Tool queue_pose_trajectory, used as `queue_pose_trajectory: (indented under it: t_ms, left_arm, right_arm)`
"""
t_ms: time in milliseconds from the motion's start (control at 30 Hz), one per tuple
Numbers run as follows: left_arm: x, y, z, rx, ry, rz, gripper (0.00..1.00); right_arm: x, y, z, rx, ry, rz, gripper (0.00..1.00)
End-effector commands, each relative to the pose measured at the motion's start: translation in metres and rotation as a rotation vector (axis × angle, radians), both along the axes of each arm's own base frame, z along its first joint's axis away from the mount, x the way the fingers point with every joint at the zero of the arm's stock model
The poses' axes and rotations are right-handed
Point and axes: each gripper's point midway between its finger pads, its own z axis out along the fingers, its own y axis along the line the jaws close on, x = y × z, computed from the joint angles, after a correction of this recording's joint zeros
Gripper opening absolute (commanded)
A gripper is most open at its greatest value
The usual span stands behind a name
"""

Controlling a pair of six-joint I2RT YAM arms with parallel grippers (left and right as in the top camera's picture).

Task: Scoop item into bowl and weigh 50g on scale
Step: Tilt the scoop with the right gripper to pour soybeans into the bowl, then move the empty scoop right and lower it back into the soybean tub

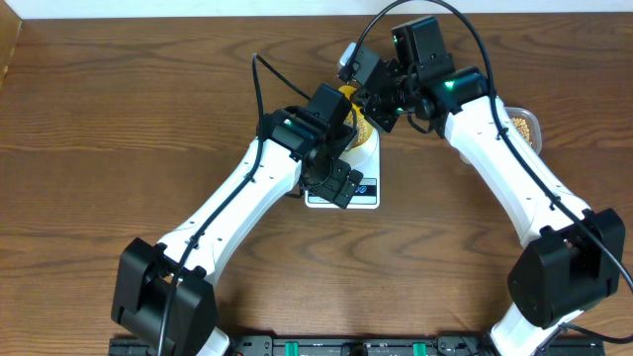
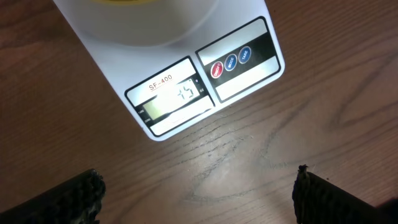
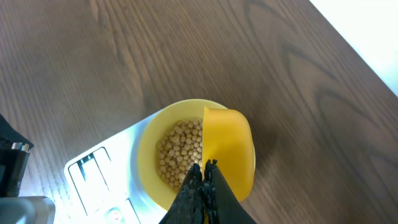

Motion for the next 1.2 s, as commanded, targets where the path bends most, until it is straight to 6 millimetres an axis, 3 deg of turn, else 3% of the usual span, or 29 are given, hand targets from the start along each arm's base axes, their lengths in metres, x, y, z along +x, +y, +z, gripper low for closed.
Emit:
queue_pose_trajectory:
  t_ms: [0,200,400,533,733,867,1033,1167]
  left_arm:
    - [0.001,0.004,-0.004,0.018,0.006,0.010,0.98]
    - [0.001,0.004,-0.004,0.018,0.006,0.010,0.98]
    - [0.001,0.004,-0.004,0.018,0.006,0.010,0.98]
    - [0.001,0.004,-0.004,0.018,0.006,0.010,0.98]
    - [0.001,0.004,-0.004,0.018,0.006,0.010,0.98]
    - [0.001,0.004,-0.004,0.018,0.006,0.010,0.98]
    - [0.001,0.003,-0.004,0.018,0.005,0.010,0.98]
    - [0.001,0.003,-0.004,0.018,0.005,0.010,0.98]
  right_arm:
    - [-0.002,0.000,0.003,0.000,0.002,-0.022,0.01]
    - [0.023,-0.028,0.007,0.008,0.034,-0.319,0.01]
    - [0.029,-0.060,0.033,0.020,0.085,-0.428,0.01]
    - [0.033,-0.110,0.042,-0.061,0.095,-0.557,0.01]
    - [0.029,-0.194,0.028,-0.243,0.121,-0.788,0.01]
    - [0.022,-0.238,0.025,-0.331,0.137,-0.920,0.01]
    - [0.017,-0.267,0.024,-0.408,0.132,-0.993,0.01]
    - [0.010,-0.274,0.020,-0.451,0.151,-1.005,0.01]
